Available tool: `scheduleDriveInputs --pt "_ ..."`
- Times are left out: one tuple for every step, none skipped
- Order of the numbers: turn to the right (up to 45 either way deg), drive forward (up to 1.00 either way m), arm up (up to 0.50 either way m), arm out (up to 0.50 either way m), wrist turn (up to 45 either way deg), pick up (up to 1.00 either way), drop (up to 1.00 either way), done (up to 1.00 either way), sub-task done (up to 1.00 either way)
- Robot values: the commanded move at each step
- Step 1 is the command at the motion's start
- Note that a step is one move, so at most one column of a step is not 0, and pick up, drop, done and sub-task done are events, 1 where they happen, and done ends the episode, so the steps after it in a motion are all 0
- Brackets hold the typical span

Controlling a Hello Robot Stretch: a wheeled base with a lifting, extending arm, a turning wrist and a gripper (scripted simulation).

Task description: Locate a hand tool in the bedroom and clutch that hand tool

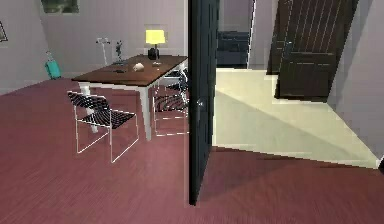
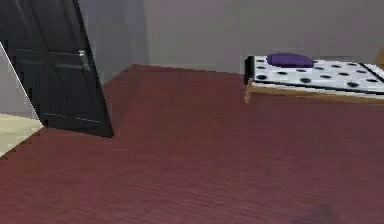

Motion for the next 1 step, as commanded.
scheduleDriveInputs --pt "33.0 0.0 0.0 0.0 0.0 0.0 0.0 0.0 0.0"
